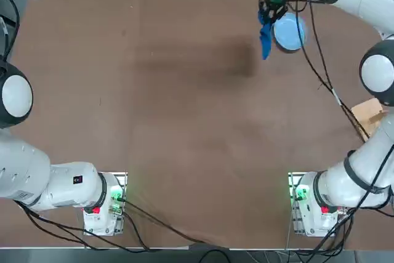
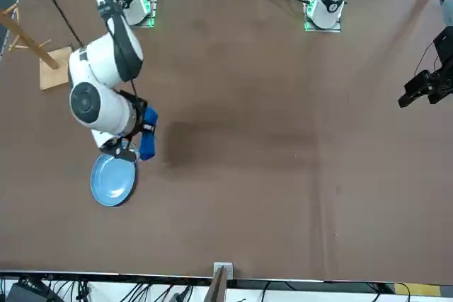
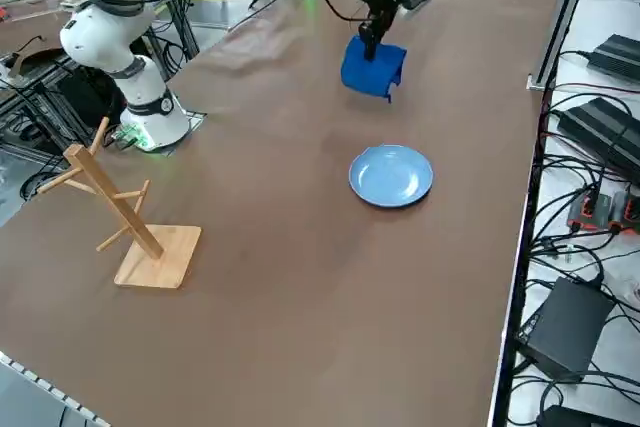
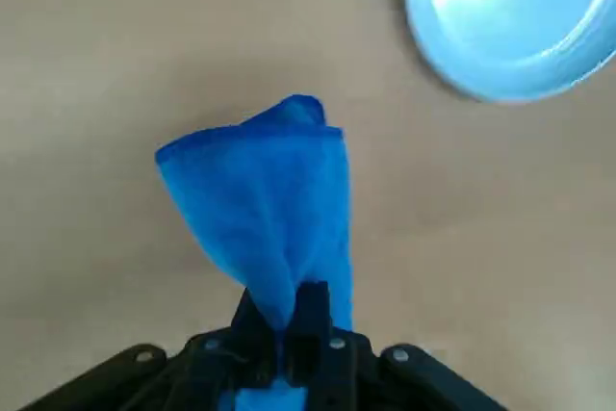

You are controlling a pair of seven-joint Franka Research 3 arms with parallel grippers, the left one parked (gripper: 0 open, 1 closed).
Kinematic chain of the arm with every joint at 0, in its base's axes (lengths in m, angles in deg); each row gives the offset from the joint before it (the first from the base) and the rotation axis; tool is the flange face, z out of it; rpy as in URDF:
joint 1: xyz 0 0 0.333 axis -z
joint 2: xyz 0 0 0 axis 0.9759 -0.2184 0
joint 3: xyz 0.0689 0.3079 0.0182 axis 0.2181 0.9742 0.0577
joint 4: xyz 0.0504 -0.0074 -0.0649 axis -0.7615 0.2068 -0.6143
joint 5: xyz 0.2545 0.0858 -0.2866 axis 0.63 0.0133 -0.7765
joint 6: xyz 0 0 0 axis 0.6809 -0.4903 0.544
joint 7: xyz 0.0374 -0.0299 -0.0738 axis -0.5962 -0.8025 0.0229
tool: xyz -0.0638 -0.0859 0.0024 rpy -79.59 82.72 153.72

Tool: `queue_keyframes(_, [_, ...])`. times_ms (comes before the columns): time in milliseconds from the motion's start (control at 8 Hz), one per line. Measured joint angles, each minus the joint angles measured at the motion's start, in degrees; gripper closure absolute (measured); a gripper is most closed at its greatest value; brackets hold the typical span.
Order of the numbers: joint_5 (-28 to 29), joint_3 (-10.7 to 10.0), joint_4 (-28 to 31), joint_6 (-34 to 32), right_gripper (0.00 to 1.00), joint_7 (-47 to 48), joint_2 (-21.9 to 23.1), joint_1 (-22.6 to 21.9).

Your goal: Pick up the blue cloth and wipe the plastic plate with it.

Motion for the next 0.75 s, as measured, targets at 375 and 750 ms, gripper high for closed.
queue_keyframes(375, [2.0,0.1,6.9,0.0,0.94,1.8,4.3,-4.2])
queue_keyframes(750, [2.1,0.1,17.3,6.6,0.94,1.8,7.4,-5.5])
